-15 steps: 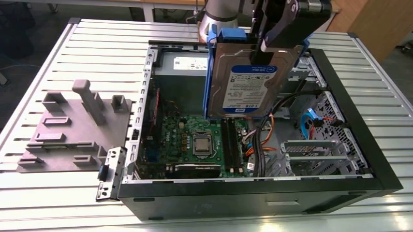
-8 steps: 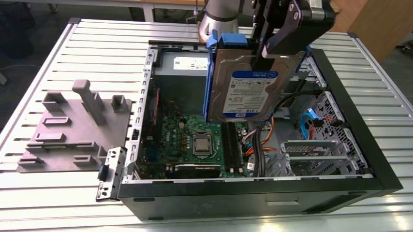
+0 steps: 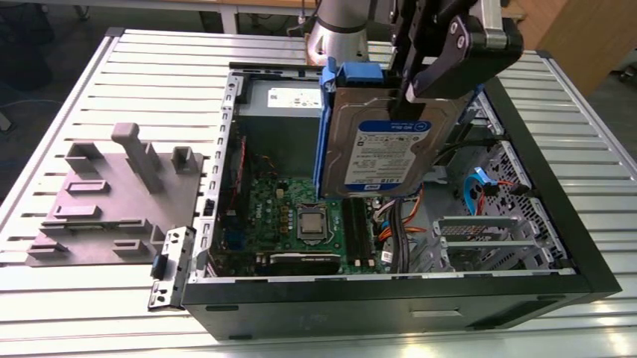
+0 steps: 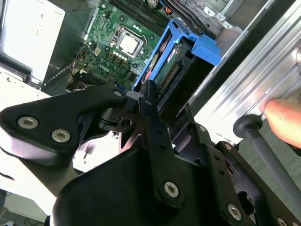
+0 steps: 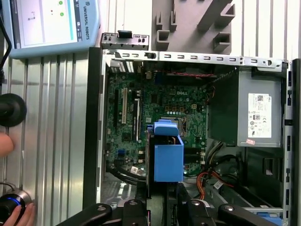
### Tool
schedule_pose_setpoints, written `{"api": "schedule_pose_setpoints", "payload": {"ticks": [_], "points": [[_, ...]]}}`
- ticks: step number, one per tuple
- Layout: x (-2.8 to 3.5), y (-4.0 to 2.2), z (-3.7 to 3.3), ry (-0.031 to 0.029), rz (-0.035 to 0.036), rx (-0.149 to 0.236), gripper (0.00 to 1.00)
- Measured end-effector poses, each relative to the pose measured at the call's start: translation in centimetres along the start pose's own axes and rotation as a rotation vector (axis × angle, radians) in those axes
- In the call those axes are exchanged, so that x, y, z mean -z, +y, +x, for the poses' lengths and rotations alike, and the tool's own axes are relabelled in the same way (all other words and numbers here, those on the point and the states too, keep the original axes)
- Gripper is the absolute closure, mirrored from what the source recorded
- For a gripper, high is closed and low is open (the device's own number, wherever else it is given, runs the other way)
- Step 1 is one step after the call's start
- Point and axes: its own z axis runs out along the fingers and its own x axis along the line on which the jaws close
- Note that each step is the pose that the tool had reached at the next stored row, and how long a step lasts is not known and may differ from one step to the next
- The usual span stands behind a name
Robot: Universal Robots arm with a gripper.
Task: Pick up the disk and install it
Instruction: 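Pick up the disk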
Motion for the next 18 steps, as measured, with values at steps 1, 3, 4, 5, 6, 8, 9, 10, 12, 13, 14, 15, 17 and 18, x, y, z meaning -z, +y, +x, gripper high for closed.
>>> {"api": "schedule_pose_setpoints", "payload": {"ticks": [1, 3, 4, 5, 6, 8, 9, 10, 12, 13, 14, 15, 17, 18], "points": [[-0.03, 0.00, 0.13, -0.0001, 0.0000, 0.000, 0.65], [-0.08, 0.00, 0.38, 0.0000, 0.0000, 0.000, 0.65], [-0.10, 0.00, 0.51, 0.0000, 0.0000, 0.000, 0.65], [-0.13, 0.00, 0.64, -0.0001, 0.0001, 0.000, 0.65], [-0.14, 0.01, 0.75, 0.0000, 0.0000, 0.000, 0.65], [-0.16, 0.02, 0.91, -0.0001, 0.0000, 0.000, 0.65], [-0.17, 0.01, 0.93, 0.0000, 0.0000, 0.000, 0.65], [-0.17, 0.01, 0.94, 0.0000, 0.0000, 0.000, 0.65], [-0.19, 0.01, 0.99, 0.0001, 0.0000, 0.000, 0.65], [-0.19, 0.01, 0.99, 0.0001, 0.0000, 0.000, 0.65], [-0.19, 0.01, 0.99, 0.0001, 0.0000, 0.000, 0.65], [-0.19, 0.00, 0.99, 0.0001, 0.0000, 0.000, 0.65], [-0.19, 0.01, 0.99, 0.0000, 0.0000, 0.000, 0.65], [-0.19, 0.01, 0.99, 0.0000, 0.0000, 0.000, 0.65]]}}
